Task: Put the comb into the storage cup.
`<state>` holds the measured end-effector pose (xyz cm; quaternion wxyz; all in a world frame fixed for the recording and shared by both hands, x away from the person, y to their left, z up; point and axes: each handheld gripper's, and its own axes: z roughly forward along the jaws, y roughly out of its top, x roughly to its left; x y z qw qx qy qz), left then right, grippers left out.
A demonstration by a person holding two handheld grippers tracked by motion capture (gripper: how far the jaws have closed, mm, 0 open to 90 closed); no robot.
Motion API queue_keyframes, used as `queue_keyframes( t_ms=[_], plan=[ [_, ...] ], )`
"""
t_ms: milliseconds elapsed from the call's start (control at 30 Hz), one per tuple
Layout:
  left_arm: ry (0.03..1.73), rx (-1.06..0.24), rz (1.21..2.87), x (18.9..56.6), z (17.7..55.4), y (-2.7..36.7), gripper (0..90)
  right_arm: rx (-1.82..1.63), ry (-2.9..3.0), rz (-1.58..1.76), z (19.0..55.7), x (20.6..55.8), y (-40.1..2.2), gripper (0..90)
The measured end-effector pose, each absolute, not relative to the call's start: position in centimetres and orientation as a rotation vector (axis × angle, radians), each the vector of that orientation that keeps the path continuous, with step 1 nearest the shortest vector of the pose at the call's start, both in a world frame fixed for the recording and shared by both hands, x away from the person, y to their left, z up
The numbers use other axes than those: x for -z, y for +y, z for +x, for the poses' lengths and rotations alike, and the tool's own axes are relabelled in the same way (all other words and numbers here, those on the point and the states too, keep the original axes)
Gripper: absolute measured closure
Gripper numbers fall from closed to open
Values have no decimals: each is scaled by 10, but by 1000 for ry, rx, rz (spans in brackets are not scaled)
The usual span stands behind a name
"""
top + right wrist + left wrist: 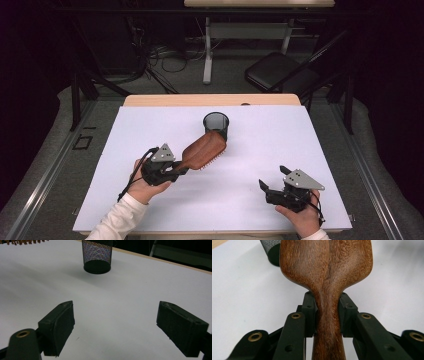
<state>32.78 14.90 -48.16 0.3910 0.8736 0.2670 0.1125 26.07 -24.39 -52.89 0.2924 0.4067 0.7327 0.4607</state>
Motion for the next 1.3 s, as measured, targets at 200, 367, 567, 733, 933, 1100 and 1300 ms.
queue_keyframes(
  t_ms=[200, 367, 567, 733, 933, 1100, 1300],
  plan=[
    [652, -303, 2190, 475, 327, 140, 714, -1230, 1950, 1083, 261, 529, -244, 142],
    [637, -310, 2180, 471, 327, 134, 714, -1232, 1951, 1084, 261, 529, -244, 142],
    [630, -317, 2162, 466, 328, 128, 714, -1224, 1961, 1078, 261, 529, -244, 142],
    [620, -326, 2154, 464, 328, 124, 714, -1225, 1962, 1076, 260, 529, -243, 142],
    [601, -336, 2140, 462, 326, 117, 714, -1230, 1966, 1079, 260, 529, -243, 142],
    [598, -330, 2140, 462, 325, 115, 714, -1235, 1972, 1076, 261, 529, -242, 142],
    [596, -332, 2145, 464, 325, 115, 714, -1248, 1990, 1048, 260, 529, -240, 142]
  ],
)
